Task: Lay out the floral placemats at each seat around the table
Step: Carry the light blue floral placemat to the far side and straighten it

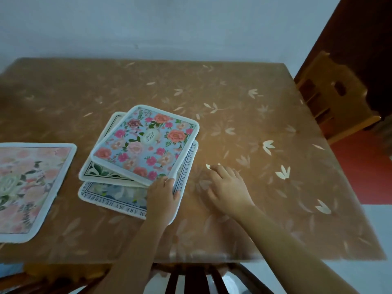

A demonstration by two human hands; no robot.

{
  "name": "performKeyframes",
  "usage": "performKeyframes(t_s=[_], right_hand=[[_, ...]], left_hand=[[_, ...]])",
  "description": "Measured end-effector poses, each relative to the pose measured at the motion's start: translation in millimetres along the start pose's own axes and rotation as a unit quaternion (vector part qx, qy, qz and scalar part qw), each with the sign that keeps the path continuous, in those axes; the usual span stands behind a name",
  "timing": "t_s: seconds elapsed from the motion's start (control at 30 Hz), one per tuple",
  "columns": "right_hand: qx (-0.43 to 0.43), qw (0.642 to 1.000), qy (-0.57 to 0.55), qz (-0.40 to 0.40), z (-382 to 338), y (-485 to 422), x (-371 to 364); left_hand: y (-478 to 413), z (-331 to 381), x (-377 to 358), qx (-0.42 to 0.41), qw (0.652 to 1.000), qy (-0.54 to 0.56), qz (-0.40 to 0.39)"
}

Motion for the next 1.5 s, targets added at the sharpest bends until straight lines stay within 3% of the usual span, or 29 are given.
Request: performKeyframes(t_s=[0.3, 0.7, 0.93, 1.23, 1.5], right_hand=[[0.031, 0.999, -0.022, -0.040, 14, -29, -29], [0.048, 0.997, -0.047, -0.044, 14, -33, -56], [0.070, 0.995, -0.076, -0.005, 10, -27, -50], [0.173, 0.984, -0.052, 0.004, 9, -14, -39], [0.192, 0.977, -0.089, -0.031, 13, -4, -49]], left_hand=[[-20, -22, -14, 0.005, 1.000, 0.007, 0.008], [-31, -33, -3, -0.085, 0.996, 0.001, -0.011], [-30, -26, -2, -0.017, 0.995, 0.093, 0.017], [32, 4, 0, -0.079, 0.981, 0.177, -0.011], [69, -7, 28, -0.048, 0.977, 0.208, -0.012]])
Point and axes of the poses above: each hand's wrist, its own y-axis away from the middle knuckle, its own x-axis out of the back of the hand, z = x × y, the point moved 3 cm from there along -y, towards the middle knuckle, and after that the axes turned 3 degrees about -y, right-handed, at the moved point
